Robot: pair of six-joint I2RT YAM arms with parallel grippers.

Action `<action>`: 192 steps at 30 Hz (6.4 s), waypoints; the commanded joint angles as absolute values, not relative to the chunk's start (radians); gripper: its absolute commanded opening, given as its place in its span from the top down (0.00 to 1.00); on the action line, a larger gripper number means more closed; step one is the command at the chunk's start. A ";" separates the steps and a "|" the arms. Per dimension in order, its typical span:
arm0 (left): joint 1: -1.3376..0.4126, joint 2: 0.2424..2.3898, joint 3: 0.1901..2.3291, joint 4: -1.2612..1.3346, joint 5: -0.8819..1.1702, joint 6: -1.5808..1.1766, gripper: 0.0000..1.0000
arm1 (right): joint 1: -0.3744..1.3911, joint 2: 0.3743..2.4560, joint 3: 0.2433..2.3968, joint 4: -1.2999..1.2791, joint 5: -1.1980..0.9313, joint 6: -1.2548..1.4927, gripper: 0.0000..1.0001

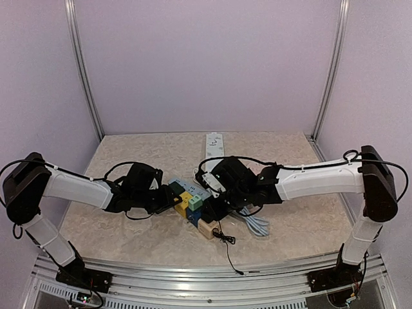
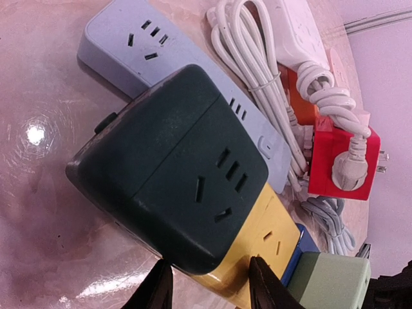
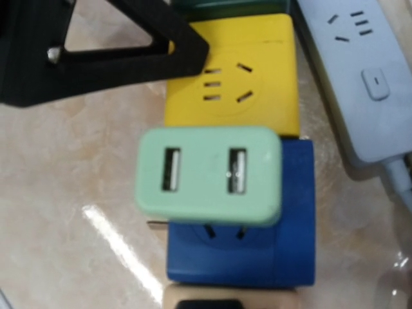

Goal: Pull the plug off the socket

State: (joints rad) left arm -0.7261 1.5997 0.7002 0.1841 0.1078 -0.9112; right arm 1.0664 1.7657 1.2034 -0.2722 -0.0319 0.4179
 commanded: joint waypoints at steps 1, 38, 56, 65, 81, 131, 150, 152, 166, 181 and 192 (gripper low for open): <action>-0.736 1.654 0.688 0.047 0.093 -0.886 0.61 | 1.052 1.712 1.189 -0.099 -0.163 0.469 1.00; -0.741 1.614 0.673 0.043 0.046 -0.877 0.60 | 1.155 1.760 1.341 -0.289 0.102 0.353 1.00; -0.602 1.202 0.779 -0.190 0.105 -0.632 0.05 | 0.930 1.463 1.226 -0.331 0.193 0.285 1.00; -0.300 1.148 1.046 -0.519 0.307 -0.358 0.04 | 0.745 1.321 1.226 -0.543 0.389 0.311 1.00; -0.101 1.139 0.982 -0.436 0.290 -0.241 0.03 | 0.356 1.301 1.002 -0.633 0.620 0.387 1.00; -0.181 1.084 0.875 -0.375 0.229 -0.388 0.03 | 0.287 1.283 0.939 -0.411 0.217 0.291 0.14; -0.434 1.165 0.564 0.050 0.270 -0.825 0.04 | 0.801 1.337 1.042 -0.129 -0.055 0.302 0.07; -0.437 1.177 0.554 0.058 0.267 -0.834 0.03 | 0.866 1.405 1.087 -0.142 -0.013 0.306 0.08; -0.481 1.218 0.539 0.055 0.237 -0.838 0.04 | 1.106 1.845 1.432 -0.341 0.193 0.303 0.09; -0.482 1.233 0.538 0.055 0.239 -0.836 0.03 | 1.131 1.986 1.535 -0.403 0.231 0.312 0.25; -0.483 1.244 0.545 0.058 0.239 -0.835 0.03 | 1.132 2.029 1.560 -0.423 0.240 0.312 0.37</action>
State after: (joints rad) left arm -0.4740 1.2312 0.5461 0.0452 0.2470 -0.8345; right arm 1.1194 2.0006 1.5311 -0.3950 0.2234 0.3046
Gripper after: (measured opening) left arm 0.965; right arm 0.644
